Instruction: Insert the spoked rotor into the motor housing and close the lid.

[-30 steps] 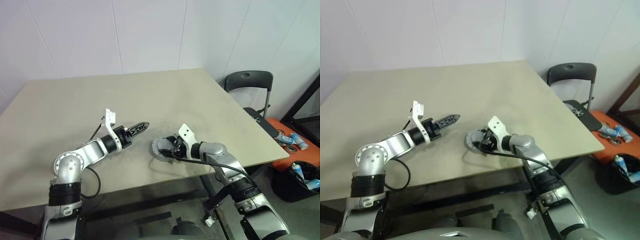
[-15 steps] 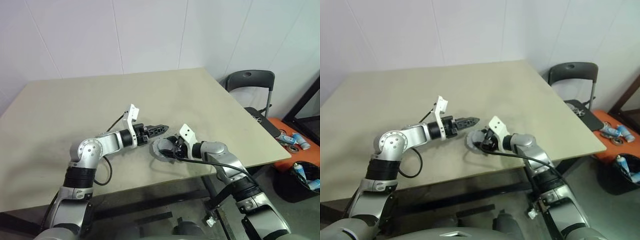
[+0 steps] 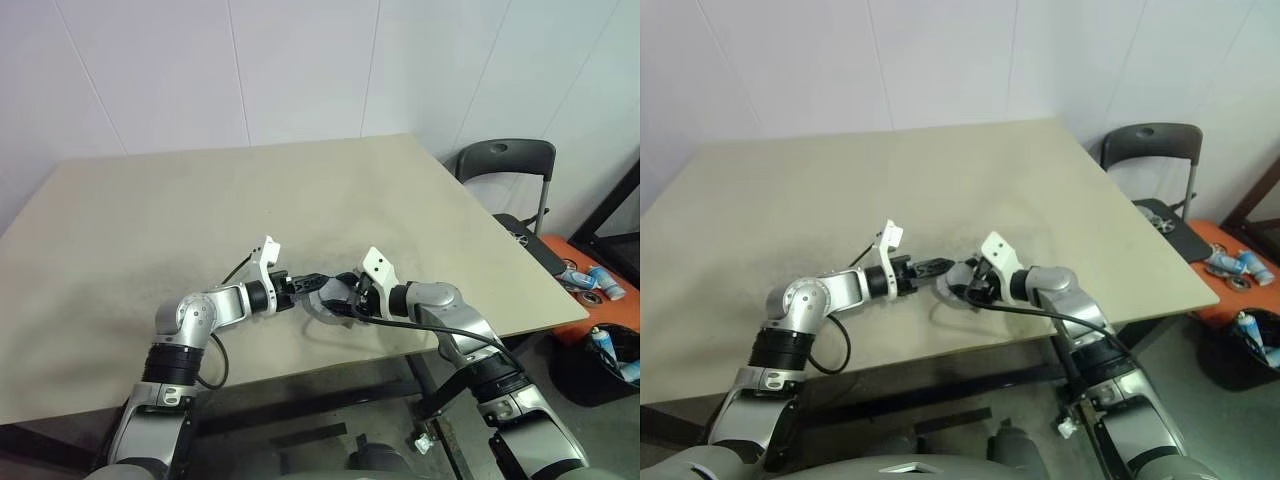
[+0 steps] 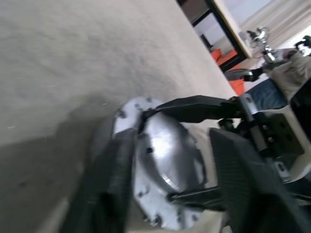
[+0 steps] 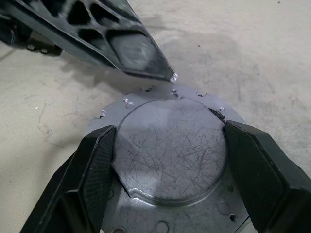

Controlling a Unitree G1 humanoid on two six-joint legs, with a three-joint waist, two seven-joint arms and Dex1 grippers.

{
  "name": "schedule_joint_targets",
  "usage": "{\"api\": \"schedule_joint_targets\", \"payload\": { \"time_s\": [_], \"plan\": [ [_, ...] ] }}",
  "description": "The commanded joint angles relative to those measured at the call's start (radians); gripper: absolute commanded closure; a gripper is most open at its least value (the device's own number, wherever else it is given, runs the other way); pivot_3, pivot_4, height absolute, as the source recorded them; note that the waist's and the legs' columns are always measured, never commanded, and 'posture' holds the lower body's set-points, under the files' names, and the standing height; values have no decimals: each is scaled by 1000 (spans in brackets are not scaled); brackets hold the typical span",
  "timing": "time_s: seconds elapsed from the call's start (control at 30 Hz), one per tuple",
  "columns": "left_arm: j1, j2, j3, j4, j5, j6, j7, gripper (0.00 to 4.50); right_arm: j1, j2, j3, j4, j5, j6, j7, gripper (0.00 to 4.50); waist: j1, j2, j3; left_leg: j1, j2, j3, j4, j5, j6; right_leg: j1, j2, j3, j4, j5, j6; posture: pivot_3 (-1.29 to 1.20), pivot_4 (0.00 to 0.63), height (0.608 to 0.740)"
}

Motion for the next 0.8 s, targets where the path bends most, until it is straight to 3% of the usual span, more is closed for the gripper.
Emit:
{"api": "schedule_joint_targets", "payload": {
  "time_s": [0.03, 0.17, 0.4, 0.7, 0.8],
  "plan": [
    [-30, -5, 38, -29, -14, 12, -25, 3191, 54, -37, 15, 90, -62, 83, -39, 1342, 0, 0, 0, 0, 0, 0, 0, 0, 0, 0, 0, -1, 0, 0, 0, 0, 0, 740],
    [-39, -9, 29, -3, 10, 33, -29, 4491, 62, -40, 17, 83, -61, 86, -41, 1342, 0, 0, 0, 0, 0, 0, -1, 0, 0, 0, -3, -4, 0, 0, 0, 0, 0, 740],
    [-30, -11, 0, -24, 30, 62, -54, 4491, 69, -39, 13, 75, -60, 91, -47, 1342, 1, 0, 0, 0, 0, 0, -2, 0, 0, -1, -13, -17, -1, 0, 0, 0, 0, 740],
    [23, 75, -221, -56, 225, 4, -135, 4491, 87, -36, 15, 47, -59, 109, -54, 1342, 3, 3, -3, -1, 0, 0, -5, 0, 0, -1, -14, -18, -4, 0, 0, 0, 0, 740],
    [26, 72, -225, -48, 241, -7, -147, 4491, 90, -38, 15, 38, -57, 117, -55, 1342, 4, 6, -11, 1, -1, 0, -12, 0, 0, 0, -15, -18, -9, 0, 0, 0, 0, 740]
  ]
}}
